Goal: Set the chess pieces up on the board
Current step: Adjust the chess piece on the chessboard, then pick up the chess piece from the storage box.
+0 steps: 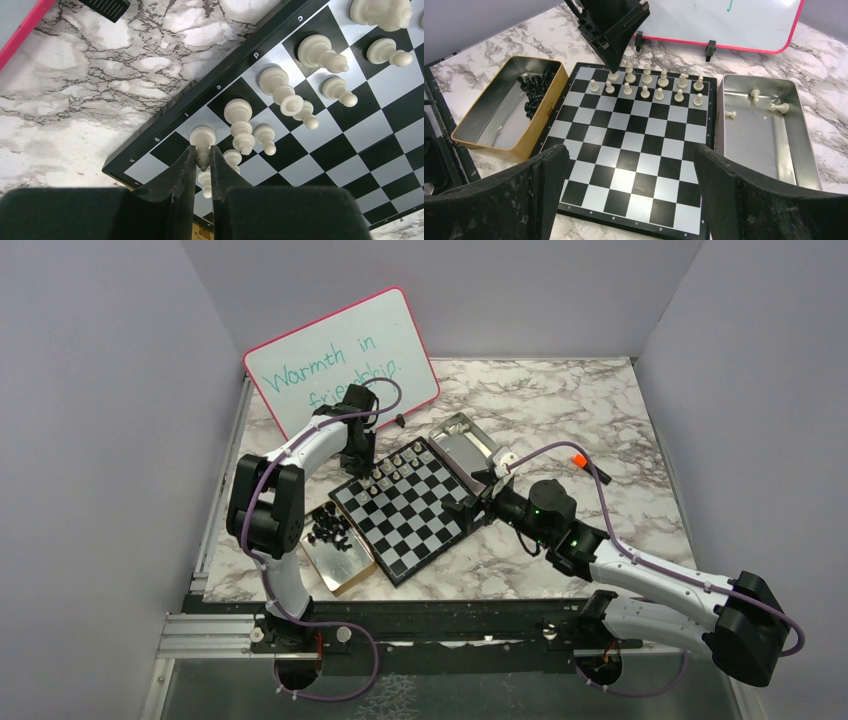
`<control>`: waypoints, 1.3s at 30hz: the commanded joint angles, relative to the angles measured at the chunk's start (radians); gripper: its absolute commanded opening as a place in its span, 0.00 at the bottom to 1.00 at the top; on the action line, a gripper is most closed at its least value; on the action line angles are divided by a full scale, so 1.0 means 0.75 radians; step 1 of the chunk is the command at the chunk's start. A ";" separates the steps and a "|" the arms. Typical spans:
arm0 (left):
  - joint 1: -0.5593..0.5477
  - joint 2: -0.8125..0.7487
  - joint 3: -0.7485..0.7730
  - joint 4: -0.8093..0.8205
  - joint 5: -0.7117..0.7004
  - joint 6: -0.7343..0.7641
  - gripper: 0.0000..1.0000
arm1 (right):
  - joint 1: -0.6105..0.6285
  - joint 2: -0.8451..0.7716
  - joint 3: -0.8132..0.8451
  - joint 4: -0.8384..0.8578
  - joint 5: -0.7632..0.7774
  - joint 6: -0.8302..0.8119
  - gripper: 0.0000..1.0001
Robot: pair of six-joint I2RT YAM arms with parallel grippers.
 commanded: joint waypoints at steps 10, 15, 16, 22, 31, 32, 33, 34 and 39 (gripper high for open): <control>-0.003 -0.040 0.037 0.030 0.034 0.004 0.32 | 0.007 -0.001 -0.015 0.052 0.081 0.039 1.00; -0.002 -0.092 0.060 0.032 0.117 0.006 0.34 | 0.007 0.006 -0.022 0.067 0.252 0.151 1.00; -0.003 -0.109 0.070 0.032 0.142 0.005 0.35 | 0.007 0.015 -0.021 0.063 0.308 0.188 1.00; -0.003 -0.281 0.123 0.038 0.107 0.030 0.49 | 0.007 0.106 0.125 -0.108 0.460 0.331 1.00; -0.003 -0.691 -0.103 0.223 0.127 0.066 0.99 | -0.122 0.457 0.407 -0.101 0.363 0.134 0.95; -0.002 -0.741 -0.151 0.247 0.139 0.058 0.99 | -0.149 0.504 0.446 -0.102 0.341 0.099 0.93; -0.004 -0.793 -0.199 0.273 0.146 0.046 0.99 | -0.175 0.552 0.484 -0.107 0.322 0.065 0.91; -0.003 -0.844 -0.259 0.304 0.148 0.028 0.99 | -0.197 0.599 0.524 -0.116 0.308 0.037 0.89; -0.002 -1.117 -0.586 0.475 0.151 0.046 0.99 | -0.411 0.863 0.687 -0.121 -0.044 0.051 0.73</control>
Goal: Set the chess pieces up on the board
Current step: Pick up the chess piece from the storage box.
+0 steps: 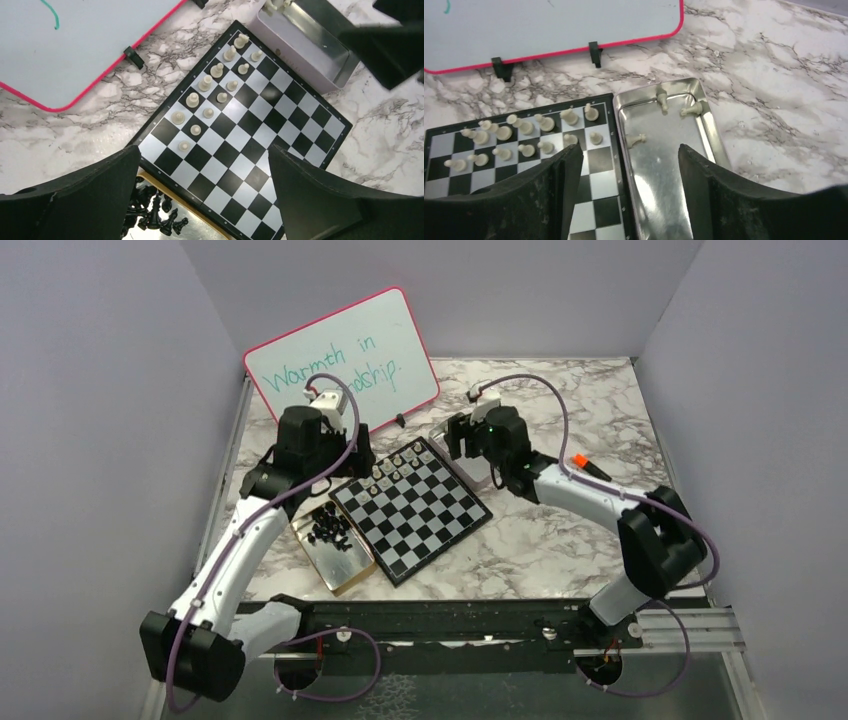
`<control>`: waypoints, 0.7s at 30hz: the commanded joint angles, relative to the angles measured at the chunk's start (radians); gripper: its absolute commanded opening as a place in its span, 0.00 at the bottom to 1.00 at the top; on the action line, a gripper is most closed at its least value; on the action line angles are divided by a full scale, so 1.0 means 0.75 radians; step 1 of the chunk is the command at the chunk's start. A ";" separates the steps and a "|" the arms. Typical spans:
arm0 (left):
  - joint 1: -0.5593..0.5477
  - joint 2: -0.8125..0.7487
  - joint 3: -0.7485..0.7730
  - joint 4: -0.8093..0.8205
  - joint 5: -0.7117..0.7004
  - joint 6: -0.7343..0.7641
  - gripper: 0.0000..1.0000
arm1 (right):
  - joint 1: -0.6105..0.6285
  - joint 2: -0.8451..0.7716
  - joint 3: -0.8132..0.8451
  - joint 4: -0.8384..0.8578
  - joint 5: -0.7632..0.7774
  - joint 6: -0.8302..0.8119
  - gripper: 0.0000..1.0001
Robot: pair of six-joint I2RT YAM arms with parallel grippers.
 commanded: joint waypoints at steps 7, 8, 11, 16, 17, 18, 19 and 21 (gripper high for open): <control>-0.003 -0.367 -0.401 0.247 -0.031 0.006 0.99 | -0.257 0.450 0.322 -0.011 -0.529 -0.204 0.37; -0.004 -0.387 -0.425 0.266 -0.024 0.008 0.99 | -0.257 0.477 0.328 0.021 -0.543 -0.219 0.35; -0.003 -0.391 -0.411 0.243 0.015 0.049 0.99 | -0.257 0.560 0.372 0.047 -0.564 -0.245 0.31; -0.004 -0.406 -0.418 0.220 -0.010 0.082 0.99 | -0.257 0.678 0.477 0.005 -0.525 -0.294 0.31; -0.004 -0.413 -0.420 0.219 -0.015 0.084 0.99 | -0.257 0.692 0.486 0.013 -0.522 -0.309 0.32; -0.004 -0.420 -0.422 0.219 -0.017 0.085 0.99 | -0.257 0.706 0.494 0.019 -0.521 -0.324 0.32; -0.003 -0.426 -0.423 0.221 -0.020 0.085 0.99 | -0.257 0.723 0.501 0.022 -0.515 -0.342 0.32; -0.005 -0.428 -0.421 0.221 -0.023 0.081 0.99 | -0.257 0.752 0.521 0.020 -0.496 -0.368 0.32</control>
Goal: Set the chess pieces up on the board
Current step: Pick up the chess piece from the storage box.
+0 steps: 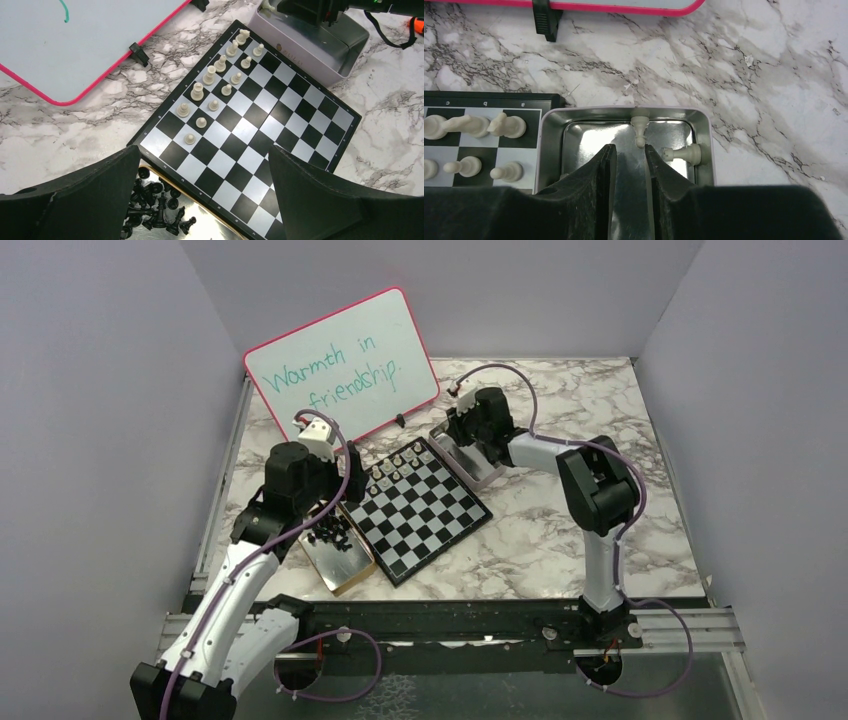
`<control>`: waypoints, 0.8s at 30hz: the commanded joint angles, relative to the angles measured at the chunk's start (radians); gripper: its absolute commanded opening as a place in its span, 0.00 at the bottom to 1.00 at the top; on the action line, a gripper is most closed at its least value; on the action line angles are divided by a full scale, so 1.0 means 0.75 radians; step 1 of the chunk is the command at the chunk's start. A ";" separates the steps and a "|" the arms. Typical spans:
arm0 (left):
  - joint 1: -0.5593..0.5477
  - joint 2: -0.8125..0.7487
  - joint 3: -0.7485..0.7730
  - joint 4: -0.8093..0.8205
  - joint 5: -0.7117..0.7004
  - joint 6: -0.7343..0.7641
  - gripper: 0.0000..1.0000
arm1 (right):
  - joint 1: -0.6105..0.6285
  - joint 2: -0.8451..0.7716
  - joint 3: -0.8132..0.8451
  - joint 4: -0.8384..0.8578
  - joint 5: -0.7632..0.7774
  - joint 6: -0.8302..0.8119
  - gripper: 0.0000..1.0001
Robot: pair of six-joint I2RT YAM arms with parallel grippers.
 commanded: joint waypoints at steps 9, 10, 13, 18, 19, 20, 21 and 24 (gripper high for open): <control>-0.005 0.004 -0.005 0.051 0.026 0.014 0.98 | 0.001 0.142 0.107 0.036 -0.037 -0.131 0.32; -0.004 0.004 -0.006 0.051 0.025 0.015 0.98 | 0.002 0.151 0.115 0.031 -0.037 -0.138 0.32; -0.005 0.004 -0.010 0.052 0.019 0.012 0.97 | 0.001 0.176 0.137 0.008 -0.017 -0.166 0.32; -0.004 0.010 -0.010 0.052 0.013 0.015 0.95 | 0.001 0.203 0.157 -0.002 -0.027 -0.185 0.28; -0.004 0.013 -0.009 0.052 0.012 0.015 0.95 | 0.002 0.206 0.157 -0.001 -0.031 -0.188 0.26; -0.004 0.017 -0.009 0.053 0.014 0.015 0.94 | 0.001 0.207 0.152 0.004 -0.024 -0.189 0.24; -0.004 0.022 -0.009 0.053 0.018 0.016 0.94 | 0.001 0.207 0.145 0.011 -0.017 -0.189 0.22; -0.004 0.026 -0.009 0.053 0.024 0.019 0.92 | 0.002 0.192 0.115 0.046 -0.014 -0.192 0.12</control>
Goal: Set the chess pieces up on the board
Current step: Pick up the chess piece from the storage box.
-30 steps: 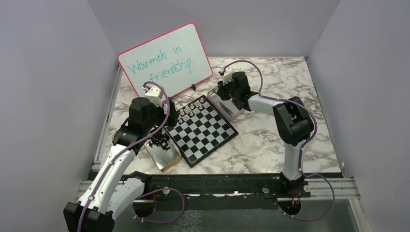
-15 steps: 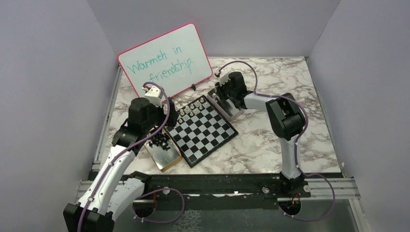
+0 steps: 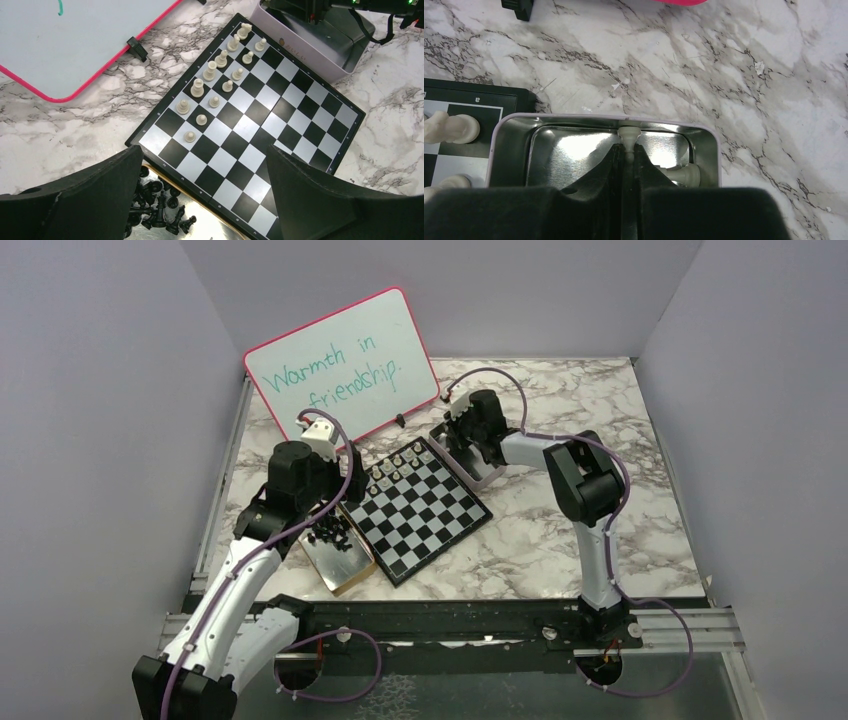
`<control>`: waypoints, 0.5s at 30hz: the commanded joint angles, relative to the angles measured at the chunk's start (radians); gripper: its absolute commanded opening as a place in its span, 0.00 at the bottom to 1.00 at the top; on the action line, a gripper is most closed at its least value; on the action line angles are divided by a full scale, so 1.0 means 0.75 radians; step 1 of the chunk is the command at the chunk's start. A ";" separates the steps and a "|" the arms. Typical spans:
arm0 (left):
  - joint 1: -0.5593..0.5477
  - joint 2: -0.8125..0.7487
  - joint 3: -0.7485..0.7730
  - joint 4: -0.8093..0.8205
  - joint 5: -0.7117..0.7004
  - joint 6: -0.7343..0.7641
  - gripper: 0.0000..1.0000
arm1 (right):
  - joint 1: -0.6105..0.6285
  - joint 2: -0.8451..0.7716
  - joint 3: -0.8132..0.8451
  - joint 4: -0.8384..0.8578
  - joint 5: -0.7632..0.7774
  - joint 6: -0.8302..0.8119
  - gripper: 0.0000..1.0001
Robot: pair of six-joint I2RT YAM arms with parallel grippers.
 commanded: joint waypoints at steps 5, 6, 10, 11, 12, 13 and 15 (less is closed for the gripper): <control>-0.005 0.016 -0.002 0.047 0.022 0.016 0.91 | 0.001 -0.065 -0.043 0.040 0.006 -0.017 0.06; -0.005 0.018 -0.003 0.049 0.022 0.015 0.90 | 0.001 -0.087 -0.051 0.031 0.018 -0.008 0.04; -0.004 0.011 -0.006 0.049 0.023 0.014 0.89 | 0.001 -0.203 -0.064 -0.052 0.035 0.026 0.02; -0.004 0.010 -0.006 0.047 0.022 0.015 0.88 | 0.002 -0.236 -0.074 -0.067 0.029 0.034 0.01; -0.004 0.008 -0.004 0.049 0.021 0.015 0.88 | 0.001 -0.268 -0.080 -0.088 0.030 0.048 0.01; -0.005 0.007 -0.004 0.049 0.020 0.016 0.88 | 0.001 -0.294 -0.076 -0.121 0.038 0.070 0.01; -0.005 0.007 -0.002 0.048 0.021 0.017 0.88 | 0.001 -0.340 -0.043 -0.245 0.039 0.123 0.01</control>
